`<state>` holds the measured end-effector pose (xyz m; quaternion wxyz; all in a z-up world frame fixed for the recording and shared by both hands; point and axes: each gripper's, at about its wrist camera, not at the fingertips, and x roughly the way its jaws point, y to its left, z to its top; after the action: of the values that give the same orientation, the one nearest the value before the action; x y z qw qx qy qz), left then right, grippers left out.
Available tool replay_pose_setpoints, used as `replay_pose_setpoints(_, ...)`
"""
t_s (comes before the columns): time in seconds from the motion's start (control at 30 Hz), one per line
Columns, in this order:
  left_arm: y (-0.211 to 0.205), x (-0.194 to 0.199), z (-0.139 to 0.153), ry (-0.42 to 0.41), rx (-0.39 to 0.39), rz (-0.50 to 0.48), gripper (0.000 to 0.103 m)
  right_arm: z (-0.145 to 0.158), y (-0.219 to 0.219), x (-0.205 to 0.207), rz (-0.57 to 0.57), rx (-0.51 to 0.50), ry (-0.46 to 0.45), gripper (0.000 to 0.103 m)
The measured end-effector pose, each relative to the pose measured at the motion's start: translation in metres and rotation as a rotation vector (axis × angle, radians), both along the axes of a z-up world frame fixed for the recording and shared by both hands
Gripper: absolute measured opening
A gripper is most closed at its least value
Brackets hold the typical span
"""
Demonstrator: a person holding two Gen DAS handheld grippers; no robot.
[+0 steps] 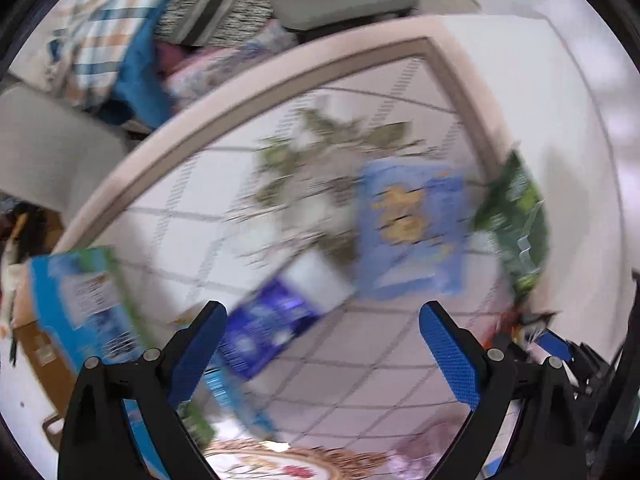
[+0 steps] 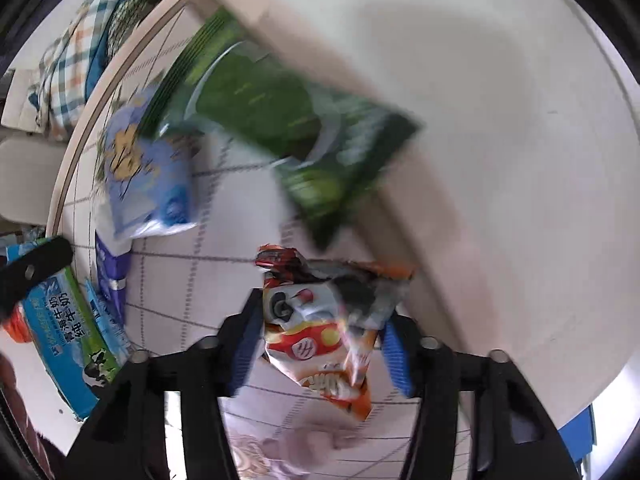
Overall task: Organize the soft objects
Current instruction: 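Grasp the blue tissue pack with the left gripper while the right grasps the orange snack bag, then carry both items into the box and release them beside the other packs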
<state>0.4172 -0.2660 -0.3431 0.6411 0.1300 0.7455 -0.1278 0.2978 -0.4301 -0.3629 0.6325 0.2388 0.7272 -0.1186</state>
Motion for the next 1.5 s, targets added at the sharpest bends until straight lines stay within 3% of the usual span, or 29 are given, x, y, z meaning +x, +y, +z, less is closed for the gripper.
replay_pose_setpoints(0.03, -0.010, 0.001, -0.005, 0.020, -0.015, -0.007, 0.098, 0.004, -0.006, -0.002, -0.005, -0.015, -0.012, 0.081)
replay_pose_setpoints(0.13, -0.036, 0.006, -0.023, 0.071, -0.030, -0.035, 0.098, 0.018, -0.014, -0.008, -0.027, -0.040, -0.041, 0.081)
replay_pose_setpoints(0.23, -0.057, 0.005, -0.044, 0.100, 0.005, -0.073, 0.098, 0.024, -0.013, -0.009, -0.050, -0.022, -0.058, 0.081)
replay_pose_setpoints(0.4, -0.072, -0.001, -0.066, 0.099, 0.063, -0.122, 0.096, 0.013, 0.002, -0.006, -0.065, 0.000, -0.038, 0.081)
replay_pose_setpoints(0.43, -0.072, -0.001, -0.067, 0.095, 0.060, -0.122, 0.085, 0.009, 0.003, -0.007, -0.068, 0.006, -0.032, 0.081)
replay_pose_setpoints(0.47, -0.071, -0.003, -0.067, 0.093, 0.059, -0.120, 0.067, 0.003, 0.004, -0.009, -0.071, 0.006, -0.020, 0.081)
replay_pose_setpoints(0.77, -0.059, -0.022, -0.058, 0.046, 0.047, -0.122, 0.050, -0.020, 0.009, -0.020, -0.060, 0.028, -0.021, 0.079)
replay_pose_setpoints(0.87, -0.051, -0.027, -0.048, 0.039, 0.022, -0.102, 0.050, -0.016, 0.011, -0.023, -0.041, -0.004, -0.033, 0.052)
replay_pose_setpoints(1.2, -0.010, -0.052, -0.002, 0.005, -0.085, -0.028, 0.048, 0.017, 0.027, -0.043, -0.040, -0.008, -0.078, 0.046)
replay_pose_setpoints(1.5, 0.064, -0.080, 0.087, -0.114, -0.218, 0.069, 0.048, 0.102, 0.076, -0.039, 0.063, -0.003, -0.208, 0.045)
